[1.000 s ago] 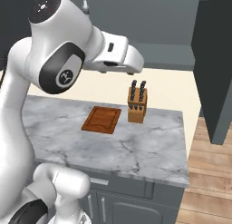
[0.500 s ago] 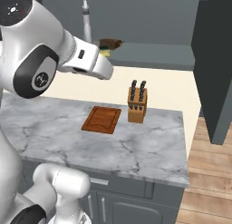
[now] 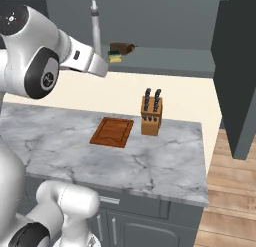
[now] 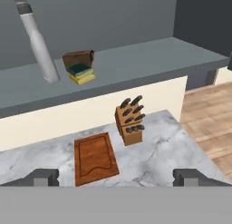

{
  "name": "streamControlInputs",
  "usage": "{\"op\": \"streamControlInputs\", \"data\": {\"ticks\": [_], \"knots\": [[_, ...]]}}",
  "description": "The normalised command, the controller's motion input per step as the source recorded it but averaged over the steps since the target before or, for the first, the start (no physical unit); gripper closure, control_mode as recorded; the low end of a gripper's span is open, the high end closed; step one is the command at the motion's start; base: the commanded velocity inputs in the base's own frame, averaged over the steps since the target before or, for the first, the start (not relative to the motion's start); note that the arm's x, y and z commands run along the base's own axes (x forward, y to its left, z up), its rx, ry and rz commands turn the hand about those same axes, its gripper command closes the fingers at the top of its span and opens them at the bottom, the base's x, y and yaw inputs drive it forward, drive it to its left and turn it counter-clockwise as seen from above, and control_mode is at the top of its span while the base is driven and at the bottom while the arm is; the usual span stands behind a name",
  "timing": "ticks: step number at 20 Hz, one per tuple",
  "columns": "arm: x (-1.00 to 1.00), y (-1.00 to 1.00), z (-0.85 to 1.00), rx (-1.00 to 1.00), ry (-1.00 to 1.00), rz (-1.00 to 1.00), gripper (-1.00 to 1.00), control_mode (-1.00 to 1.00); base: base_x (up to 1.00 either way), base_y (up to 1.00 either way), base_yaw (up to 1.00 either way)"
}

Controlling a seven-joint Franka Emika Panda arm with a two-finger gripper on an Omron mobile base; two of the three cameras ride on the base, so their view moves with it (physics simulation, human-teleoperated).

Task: Pick the sponge and spray from the cabinet and place them on the counter.

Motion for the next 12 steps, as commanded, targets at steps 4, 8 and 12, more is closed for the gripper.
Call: {"op": "streamControlInputs", "data": {"ticks": [4, 8, 12], "knots": [[0.65, 0.19, 0.00, 0.00, -0.04, 0.03, -1.00, -1.00, 0.00, 0.00, 0.00], [0.44, 0.02, 0.00, -0.02, 0.01, 0.05, -1.00, -1.00, 0.00, 0.00, 0.00], [0.33, 0.00, 0.00, -0.05, 0.12, 0.04, -1.00, -1.00, 0.00, 0.00, 0.00]]}}
